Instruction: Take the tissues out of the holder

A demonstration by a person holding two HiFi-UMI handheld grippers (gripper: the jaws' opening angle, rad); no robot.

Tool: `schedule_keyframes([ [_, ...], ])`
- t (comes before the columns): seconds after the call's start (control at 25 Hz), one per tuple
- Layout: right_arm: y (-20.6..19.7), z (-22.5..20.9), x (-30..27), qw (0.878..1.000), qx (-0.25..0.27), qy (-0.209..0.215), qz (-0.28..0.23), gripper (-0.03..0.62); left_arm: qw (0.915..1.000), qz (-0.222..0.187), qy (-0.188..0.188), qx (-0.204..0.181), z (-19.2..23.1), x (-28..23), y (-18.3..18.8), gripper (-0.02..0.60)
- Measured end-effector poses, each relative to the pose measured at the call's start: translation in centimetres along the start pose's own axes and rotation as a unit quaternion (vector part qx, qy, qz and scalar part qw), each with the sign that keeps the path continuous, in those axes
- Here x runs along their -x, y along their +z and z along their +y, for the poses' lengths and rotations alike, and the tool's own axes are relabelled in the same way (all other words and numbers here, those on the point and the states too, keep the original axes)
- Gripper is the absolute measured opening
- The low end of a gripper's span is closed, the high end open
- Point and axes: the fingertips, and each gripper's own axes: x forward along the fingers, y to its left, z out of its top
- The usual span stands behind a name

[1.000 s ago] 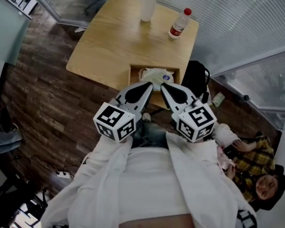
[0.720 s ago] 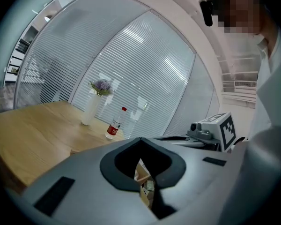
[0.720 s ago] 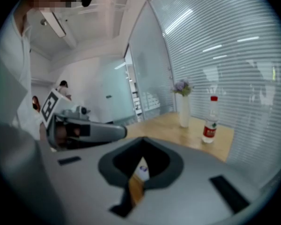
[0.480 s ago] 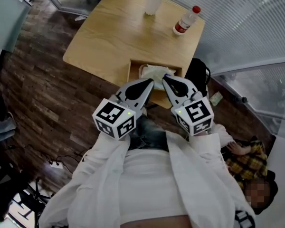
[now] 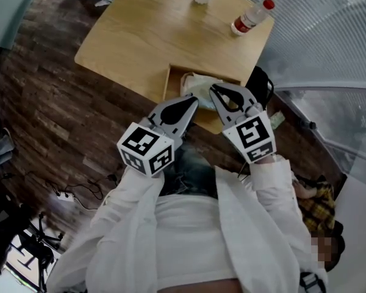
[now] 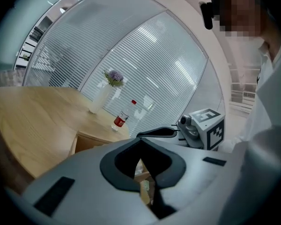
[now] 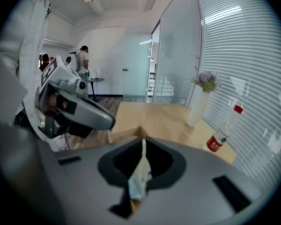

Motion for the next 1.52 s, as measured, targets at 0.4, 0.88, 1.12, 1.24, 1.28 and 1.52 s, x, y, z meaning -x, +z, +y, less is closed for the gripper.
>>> schedule_keyframes([
  [0.4, -0.8, 0.1, -1.5, 0.998, 0.045, 0.031, 0.031, 0.019, 0.9999, 0.0, 0.008, 0.009, 1.5, -0.9, -0.6, 0.006],
  [0.88, -1.8, 0.8, -3.5, 0.986, 0.142, 0.058, 0.063, 0.094, 0.9999, 0.009, 0.002, 0.011, 1.8, -2.0, -1.9, 0.006],
  [1.12, -2.4, 0.9, -4.2, 0.979, 0.177, 0.059, 0.086, 0.097, 0.9999, 0.007, 0.009, 0.006, 2.7, -1.2, -1.6, 0.006],
  [1.24, -2.9, 1.5, -4.5, 0.977, 0.176, 0.078, 0.093, 0.095, 0.9998, 0.004, 0.015, 0.01, 3.2, -1.0, -1.5, 0.006],
  [1.28, -3.0, 1.6, -4.5, 0.977, 0.172, 0.083, 0.094, 0.095, 0.9998, 0.005, 0.015, 0.012, 3.3, -1.1, -1.6, 0.006],
  [1.52, -3.6, 1.7, -4.9, 0.974, 0.185, 0.087, 0.1, 0.09, 0.9996, 0.002, 0.021, 0.019, 3.9, -0.9, -1.8, 0.006],
])
